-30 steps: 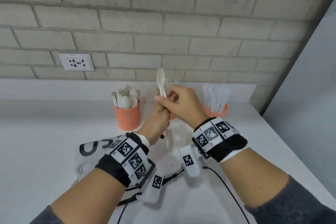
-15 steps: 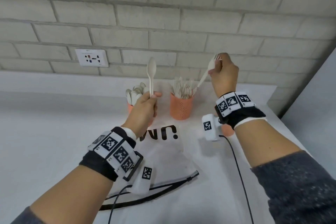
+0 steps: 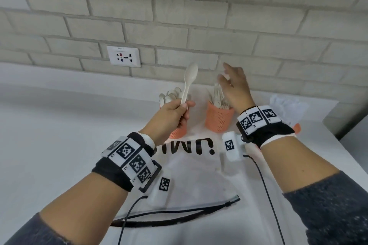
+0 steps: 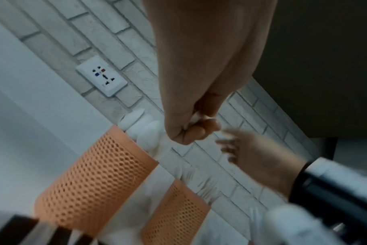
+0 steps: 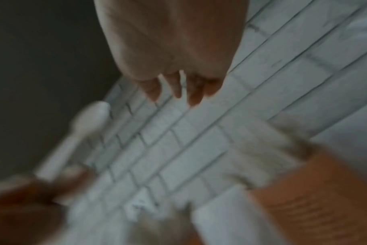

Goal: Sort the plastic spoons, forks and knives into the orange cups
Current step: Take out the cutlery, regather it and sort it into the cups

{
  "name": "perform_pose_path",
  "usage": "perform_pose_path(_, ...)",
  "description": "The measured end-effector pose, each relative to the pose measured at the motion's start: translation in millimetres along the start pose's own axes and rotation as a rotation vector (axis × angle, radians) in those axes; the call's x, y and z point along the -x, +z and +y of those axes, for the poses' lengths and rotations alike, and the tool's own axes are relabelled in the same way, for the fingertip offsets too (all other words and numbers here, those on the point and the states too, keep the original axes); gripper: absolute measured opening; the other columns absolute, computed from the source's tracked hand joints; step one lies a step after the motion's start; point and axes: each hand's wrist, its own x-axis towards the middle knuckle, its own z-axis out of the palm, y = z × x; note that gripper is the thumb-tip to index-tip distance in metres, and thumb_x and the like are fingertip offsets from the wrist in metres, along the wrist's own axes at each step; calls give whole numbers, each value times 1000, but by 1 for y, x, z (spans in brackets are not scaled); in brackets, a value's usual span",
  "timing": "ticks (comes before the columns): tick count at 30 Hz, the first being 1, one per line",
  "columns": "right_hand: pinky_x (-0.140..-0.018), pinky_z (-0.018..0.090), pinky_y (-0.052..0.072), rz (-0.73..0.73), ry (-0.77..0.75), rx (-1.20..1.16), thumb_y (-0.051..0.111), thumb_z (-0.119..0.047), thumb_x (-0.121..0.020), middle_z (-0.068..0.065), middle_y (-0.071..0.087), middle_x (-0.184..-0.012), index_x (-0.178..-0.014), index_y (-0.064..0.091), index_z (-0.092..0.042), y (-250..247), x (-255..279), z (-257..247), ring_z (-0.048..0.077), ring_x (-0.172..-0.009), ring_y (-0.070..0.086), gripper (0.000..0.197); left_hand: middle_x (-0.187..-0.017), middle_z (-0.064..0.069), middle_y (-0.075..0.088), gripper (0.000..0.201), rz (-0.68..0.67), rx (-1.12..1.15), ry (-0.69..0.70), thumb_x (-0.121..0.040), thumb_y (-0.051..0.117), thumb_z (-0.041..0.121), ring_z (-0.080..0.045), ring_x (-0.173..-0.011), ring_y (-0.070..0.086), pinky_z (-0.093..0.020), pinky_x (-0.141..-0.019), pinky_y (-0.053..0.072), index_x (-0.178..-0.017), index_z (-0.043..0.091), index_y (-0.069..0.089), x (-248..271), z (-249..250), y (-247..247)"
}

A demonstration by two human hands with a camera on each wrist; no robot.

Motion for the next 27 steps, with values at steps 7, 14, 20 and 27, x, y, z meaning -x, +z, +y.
perform_pose_path(7, -46, 15, 41, -130, -168, -442, 44, 0, -91, 1, 59, -73, -120, 40, -26, 15, 11, -63, 10, -45, 50, 40, -107, -5, 58, 29, -12, -330, 112, -88, 55, 2, -12, -97, 54, -14, -76, 46, -114, 13, 60, -12, 23, -34)
perform_pose_path(14, -57, 23, 48, 27, -243, -201, 36, -1, -93, 7, 56, -72, -128, 40, -18, 46, 18, -55, 11, -52, 57, 40, -148, -11, 25, 113, 14, -650, -81, -64, 85, 17, -27, -136, 28, -38, -107, 30, -148, 20, 10, -42, -20, -66)
perform_pose_path(20, -91, 38, 38, -131, -274, 212, 34, -16, -98, 10, 58, -113, -136, 40, -15, 78, 26, -49, 26, -111, 50, 39, -142, -6, 35, 120, 58, -459, -43, -64, 85, 16, -23, -128, 41, -28, -102, 33, -149, 13, -1, -59, -35, -56)
perform_pose_path(27, -116, 51, -5, -507, -119, 534, 20, -47, -98, -1, -6, -159, -149, 7, -25, 83, 21, -39, 21, -145, -15, 57, -147, -10, 29, 123, 11, -513, -40, -63, 85, 25, -25, -134, 35, -32, -106, 32, -149, 12, -3, -58, -34, -61)
